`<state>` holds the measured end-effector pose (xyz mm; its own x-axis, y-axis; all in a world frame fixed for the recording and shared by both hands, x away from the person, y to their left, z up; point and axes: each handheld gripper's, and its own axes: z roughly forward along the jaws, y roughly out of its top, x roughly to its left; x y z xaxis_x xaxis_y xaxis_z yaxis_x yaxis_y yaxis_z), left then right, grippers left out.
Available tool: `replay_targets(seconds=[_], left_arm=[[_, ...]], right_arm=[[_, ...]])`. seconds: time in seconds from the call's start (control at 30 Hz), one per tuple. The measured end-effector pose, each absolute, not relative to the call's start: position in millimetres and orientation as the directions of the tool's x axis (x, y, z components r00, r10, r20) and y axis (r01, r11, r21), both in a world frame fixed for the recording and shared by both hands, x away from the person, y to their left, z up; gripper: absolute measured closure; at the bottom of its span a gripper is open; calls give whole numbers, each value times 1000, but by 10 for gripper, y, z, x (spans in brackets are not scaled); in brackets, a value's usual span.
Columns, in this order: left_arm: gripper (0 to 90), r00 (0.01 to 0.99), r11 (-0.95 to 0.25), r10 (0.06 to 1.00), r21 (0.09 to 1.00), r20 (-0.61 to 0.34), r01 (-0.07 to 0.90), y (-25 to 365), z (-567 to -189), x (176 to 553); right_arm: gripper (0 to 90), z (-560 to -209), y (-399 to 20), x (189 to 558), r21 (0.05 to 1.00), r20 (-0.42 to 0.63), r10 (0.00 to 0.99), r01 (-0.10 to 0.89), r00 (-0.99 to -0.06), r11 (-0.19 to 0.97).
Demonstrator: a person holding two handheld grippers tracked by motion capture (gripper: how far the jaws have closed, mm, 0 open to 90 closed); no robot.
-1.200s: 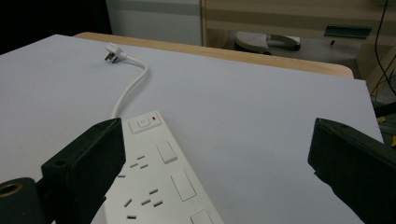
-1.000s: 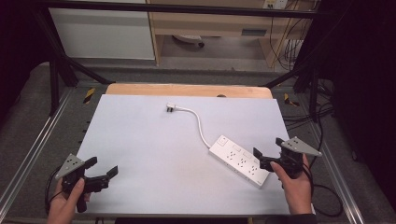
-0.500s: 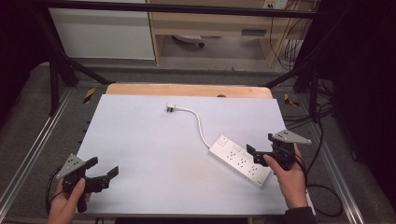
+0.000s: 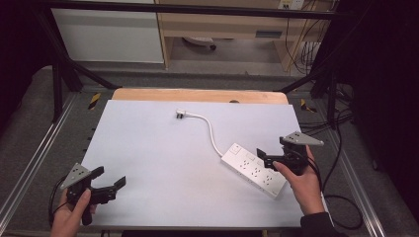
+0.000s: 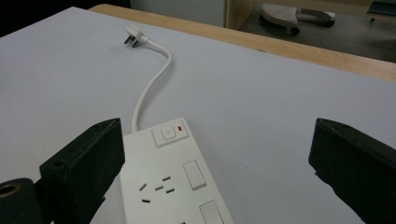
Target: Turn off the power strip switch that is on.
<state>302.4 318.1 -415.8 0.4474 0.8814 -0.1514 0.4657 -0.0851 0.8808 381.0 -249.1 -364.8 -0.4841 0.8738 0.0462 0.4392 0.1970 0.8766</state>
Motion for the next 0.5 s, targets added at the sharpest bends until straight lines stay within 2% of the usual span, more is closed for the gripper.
replay_targets(seconds=[0.5], left_arm=[[56, 455, -94, 878, 878, -149, 469, 3168, -4161, 3022]], right_arm=[[42, -3565, -2475, 3876, 877, 39, 870, 433, -492, 206]])
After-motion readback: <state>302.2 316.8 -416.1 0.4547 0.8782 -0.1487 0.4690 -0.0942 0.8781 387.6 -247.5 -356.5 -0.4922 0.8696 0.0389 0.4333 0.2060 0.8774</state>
